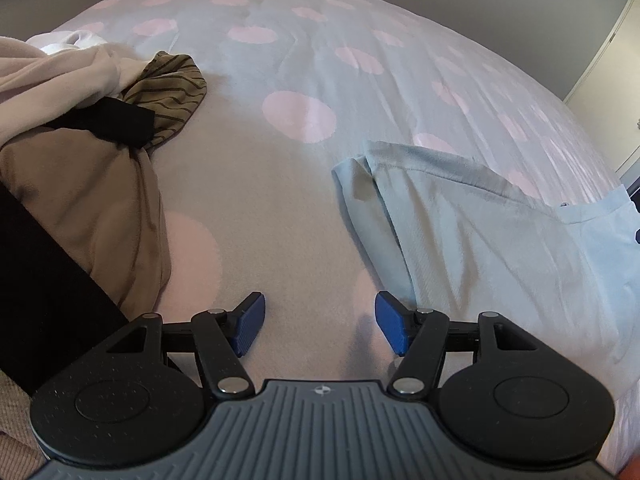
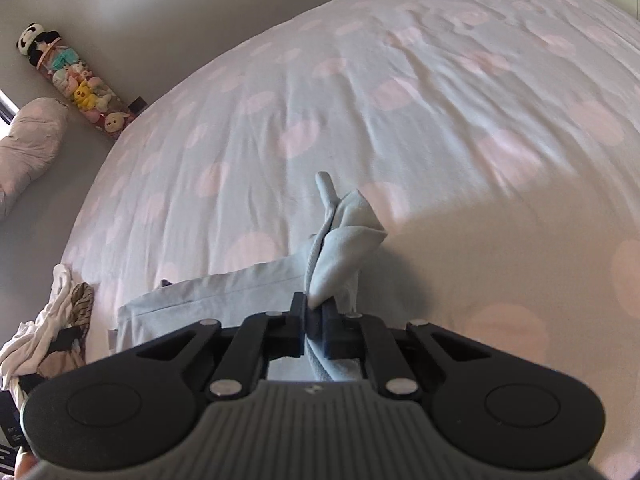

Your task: Fold clothes

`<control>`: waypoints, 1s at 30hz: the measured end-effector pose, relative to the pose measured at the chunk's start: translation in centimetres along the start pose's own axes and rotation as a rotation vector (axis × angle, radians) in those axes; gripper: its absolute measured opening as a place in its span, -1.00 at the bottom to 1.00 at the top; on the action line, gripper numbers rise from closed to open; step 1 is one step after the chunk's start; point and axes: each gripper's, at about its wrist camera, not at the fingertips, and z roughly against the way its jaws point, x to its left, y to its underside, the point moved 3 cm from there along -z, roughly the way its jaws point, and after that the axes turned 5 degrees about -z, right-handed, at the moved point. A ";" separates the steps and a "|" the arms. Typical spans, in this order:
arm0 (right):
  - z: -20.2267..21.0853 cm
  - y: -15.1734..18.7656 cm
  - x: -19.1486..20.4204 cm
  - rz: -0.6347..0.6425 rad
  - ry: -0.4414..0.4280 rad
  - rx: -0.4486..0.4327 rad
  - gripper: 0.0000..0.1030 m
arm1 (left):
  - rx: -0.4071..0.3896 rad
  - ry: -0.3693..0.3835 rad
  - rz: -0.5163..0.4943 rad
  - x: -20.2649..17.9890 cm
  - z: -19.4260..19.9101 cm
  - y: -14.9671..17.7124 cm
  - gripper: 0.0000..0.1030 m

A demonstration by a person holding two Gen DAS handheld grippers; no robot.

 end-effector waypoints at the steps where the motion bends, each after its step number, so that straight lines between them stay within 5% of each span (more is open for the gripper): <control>1: 0.1 0.1 1.2 0.005 -0.019 0.002 -0.83 | -0.003 0.004 0.006 0.1 0.1 0.0 0.15; 15: -3.0 3.7 15.5 0.014 -0.237 0.070 -0.83 | -0.086 0.150 0.040 0.4 1.7 -0.6 0.05; 23: -9.3 7.3 21.8 0.020 -0.263 0.158 -0.83 | -0.079 0.168 0.058 0.7 1.1 -0.4 0.02; 30: -14.9 10.5 23.2 0.011 -0.216 0.209 -0.83 | -0.086 0.170 0.060 1.0 0.9 -0.4 -0.01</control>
